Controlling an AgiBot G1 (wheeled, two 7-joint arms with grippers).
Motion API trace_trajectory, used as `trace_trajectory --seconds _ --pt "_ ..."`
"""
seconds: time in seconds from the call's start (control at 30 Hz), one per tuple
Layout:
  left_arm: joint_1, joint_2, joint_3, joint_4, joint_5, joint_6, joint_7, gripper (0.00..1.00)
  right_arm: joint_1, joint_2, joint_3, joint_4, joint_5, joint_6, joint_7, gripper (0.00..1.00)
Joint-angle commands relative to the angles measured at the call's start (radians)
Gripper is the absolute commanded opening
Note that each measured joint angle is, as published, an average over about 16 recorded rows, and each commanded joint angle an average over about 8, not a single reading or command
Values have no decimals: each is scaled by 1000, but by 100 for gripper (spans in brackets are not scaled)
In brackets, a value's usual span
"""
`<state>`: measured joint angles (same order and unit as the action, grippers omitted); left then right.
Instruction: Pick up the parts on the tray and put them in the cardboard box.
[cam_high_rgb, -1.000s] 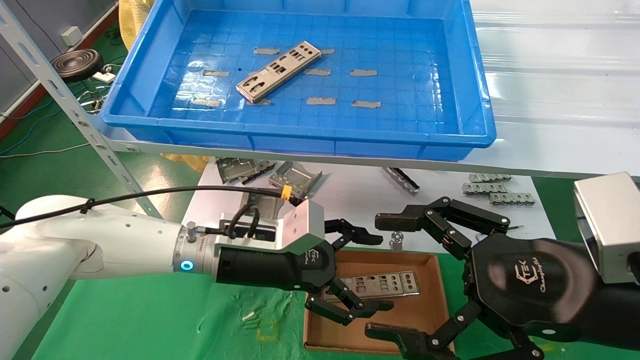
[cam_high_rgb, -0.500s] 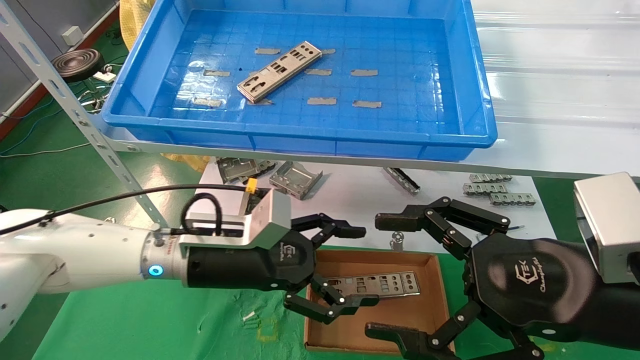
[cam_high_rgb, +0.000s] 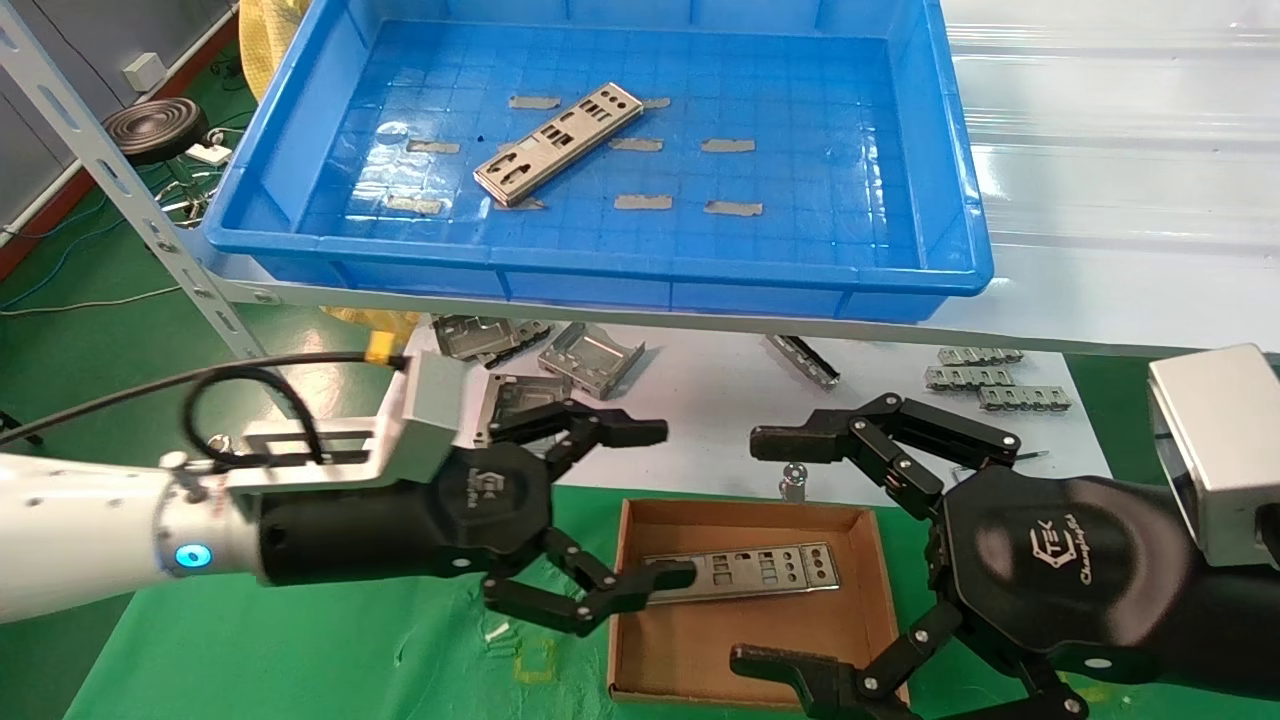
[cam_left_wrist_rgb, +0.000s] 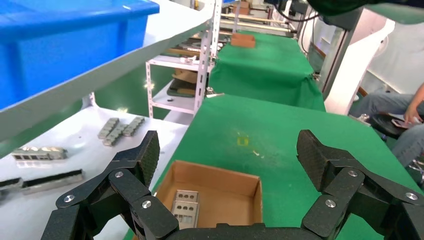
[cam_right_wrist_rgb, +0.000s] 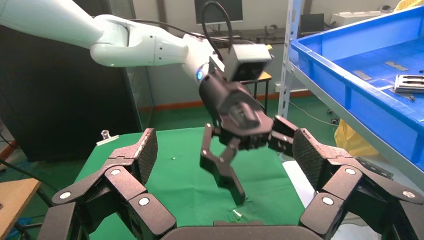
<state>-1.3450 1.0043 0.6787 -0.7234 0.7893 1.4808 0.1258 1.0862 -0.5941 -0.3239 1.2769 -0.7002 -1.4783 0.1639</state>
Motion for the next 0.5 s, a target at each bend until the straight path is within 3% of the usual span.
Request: trace_trajectory --seconds 0.03,0.5 --pt "16 -23 -23 -33 -3 1 -18 100 0 0 0 0 0 0 0 100" --pt "124 -181 -184 -258 -27 7 -144 100 0 0 0 0 0 0 0 100"
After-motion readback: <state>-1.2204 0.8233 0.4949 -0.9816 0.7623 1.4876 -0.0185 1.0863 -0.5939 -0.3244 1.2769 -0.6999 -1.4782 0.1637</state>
